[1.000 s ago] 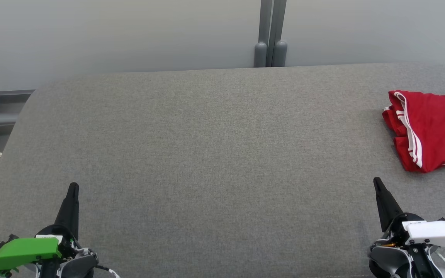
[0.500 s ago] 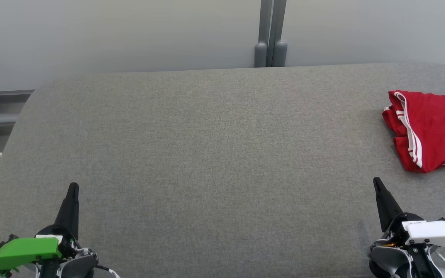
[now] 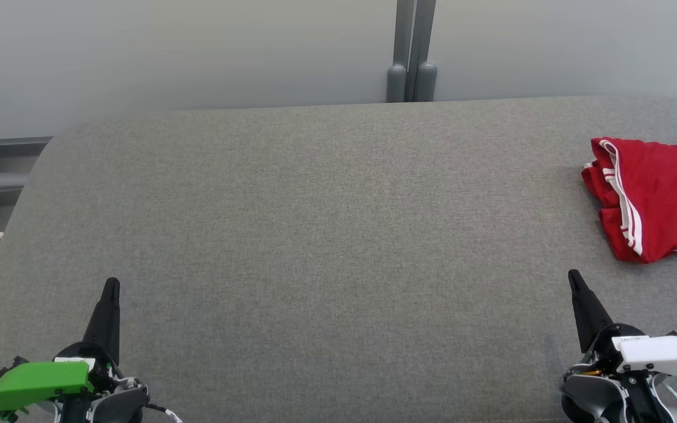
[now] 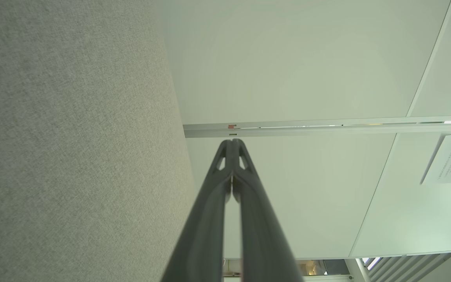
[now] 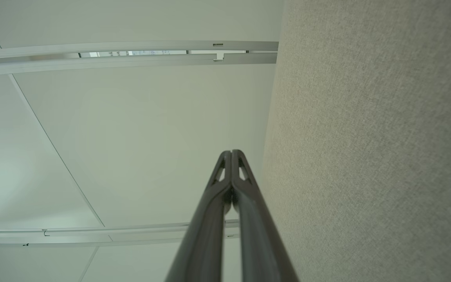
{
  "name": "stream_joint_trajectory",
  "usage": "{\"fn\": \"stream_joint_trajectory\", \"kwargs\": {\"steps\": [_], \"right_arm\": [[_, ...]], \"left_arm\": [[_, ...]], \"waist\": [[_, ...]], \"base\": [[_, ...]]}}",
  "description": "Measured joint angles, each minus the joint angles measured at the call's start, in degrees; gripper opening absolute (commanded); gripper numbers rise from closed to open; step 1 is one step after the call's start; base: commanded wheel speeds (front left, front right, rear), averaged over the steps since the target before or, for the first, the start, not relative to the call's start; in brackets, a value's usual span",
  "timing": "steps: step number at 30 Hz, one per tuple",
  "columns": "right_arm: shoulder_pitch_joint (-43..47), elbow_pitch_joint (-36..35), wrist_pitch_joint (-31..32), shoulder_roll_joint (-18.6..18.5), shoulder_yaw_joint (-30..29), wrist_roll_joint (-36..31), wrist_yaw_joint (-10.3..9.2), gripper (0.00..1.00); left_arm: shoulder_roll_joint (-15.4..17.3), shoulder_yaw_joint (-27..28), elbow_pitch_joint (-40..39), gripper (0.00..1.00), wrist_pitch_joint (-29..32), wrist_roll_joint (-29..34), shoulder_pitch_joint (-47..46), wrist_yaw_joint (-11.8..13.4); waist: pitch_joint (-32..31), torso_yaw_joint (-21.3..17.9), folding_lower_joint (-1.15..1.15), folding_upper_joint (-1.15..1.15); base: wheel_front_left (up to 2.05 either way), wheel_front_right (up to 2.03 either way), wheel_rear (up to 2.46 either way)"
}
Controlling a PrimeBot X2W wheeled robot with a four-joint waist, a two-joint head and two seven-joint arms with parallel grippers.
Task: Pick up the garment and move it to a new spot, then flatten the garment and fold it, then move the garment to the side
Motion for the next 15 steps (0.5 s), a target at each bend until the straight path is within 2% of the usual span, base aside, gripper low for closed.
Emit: {"fn": "stream_joint_trajectory", "kwargs": {"steps": [15], "right_arm": [[0.0, 0.0, -0.2, -0.2, 0.2, 0.1, 0.00, 0.00]], "left_arm": [[0.0, 0.0, 0.0, 0.00, 0.0, 0.0, 0.0, 0.0]], "waist": [[0.0, 0.0, 0.00, 0.00]], "base": [[0.00, 0.00, 0.00]]}}
